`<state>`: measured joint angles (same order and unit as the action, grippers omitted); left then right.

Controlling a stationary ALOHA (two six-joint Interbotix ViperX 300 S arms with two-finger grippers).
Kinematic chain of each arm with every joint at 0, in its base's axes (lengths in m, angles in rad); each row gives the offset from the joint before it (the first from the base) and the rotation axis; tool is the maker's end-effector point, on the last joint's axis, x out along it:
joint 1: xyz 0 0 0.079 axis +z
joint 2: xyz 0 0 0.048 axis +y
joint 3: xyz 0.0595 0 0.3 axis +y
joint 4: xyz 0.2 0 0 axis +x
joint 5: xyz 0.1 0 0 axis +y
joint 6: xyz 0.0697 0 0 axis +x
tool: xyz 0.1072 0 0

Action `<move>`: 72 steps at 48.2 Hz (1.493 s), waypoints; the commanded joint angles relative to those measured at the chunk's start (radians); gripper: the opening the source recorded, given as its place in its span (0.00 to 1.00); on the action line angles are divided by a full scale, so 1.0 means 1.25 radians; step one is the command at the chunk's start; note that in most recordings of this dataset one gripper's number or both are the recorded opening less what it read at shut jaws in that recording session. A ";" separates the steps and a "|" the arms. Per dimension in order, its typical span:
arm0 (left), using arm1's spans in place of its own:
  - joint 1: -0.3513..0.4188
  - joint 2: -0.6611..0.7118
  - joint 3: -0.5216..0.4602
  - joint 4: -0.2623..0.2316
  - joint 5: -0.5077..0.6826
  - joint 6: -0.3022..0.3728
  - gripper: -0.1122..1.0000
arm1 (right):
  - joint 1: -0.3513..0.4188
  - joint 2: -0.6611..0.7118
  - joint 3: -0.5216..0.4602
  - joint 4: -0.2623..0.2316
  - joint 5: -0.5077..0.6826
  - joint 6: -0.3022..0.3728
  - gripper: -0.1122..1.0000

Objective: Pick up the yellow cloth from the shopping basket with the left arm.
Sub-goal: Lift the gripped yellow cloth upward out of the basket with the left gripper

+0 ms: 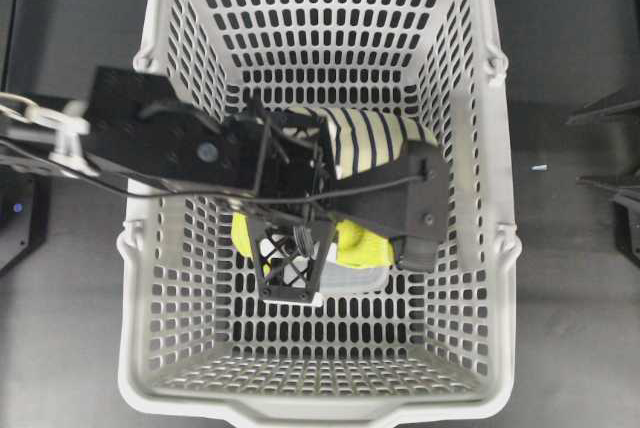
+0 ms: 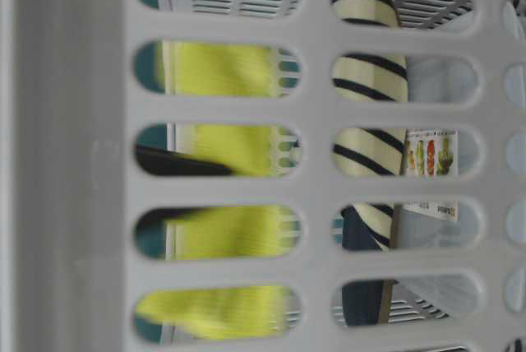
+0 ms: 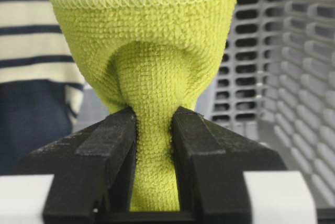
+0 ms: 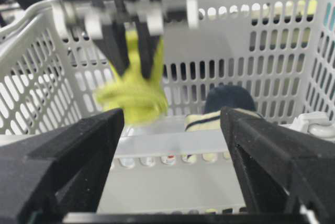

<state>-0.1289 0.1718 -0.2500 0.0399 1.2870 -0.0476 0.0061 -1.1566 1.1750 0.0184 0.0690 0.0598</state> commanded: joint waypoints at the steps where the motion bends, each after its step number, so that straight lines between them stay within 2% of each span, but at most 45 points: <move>1: -0.007 -0.022 -0.129 0.004 0.075 -0.001 0.27 | 0.001 0.001 -0.006 0.000 -0.001 0.001 0.75; 8: -0.013 -0.004 -0.279 0.004 0.163 -0.001 0.27 | 0.001 0.000 -0.006 0.000 -0.001 0.001 0.75; 12: -0.015 0.015 -0.329 0.004 0.205 -0.001 0.27 | 0.000 0.000 -0.006 0.000 -0.001 0.001 0.75; 18: -0.015 0.039 -0.363 0.004 0.248 -0.001 0.27 | 0.001 0.000 -0.006 0.000 -0.001 0.001 0.75; 72: -0.001 0.056 -0.363 0.004 0.259 -0.002 0.27 | 0.001 -0.010 -0.006 0.000 -0.002 0.004 0.75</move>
<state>-0.1289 0.2592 -0.6826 0.0414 1.6122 -0.0476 0.0061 -1.1720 1.1766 0.0184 0.0721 0.0629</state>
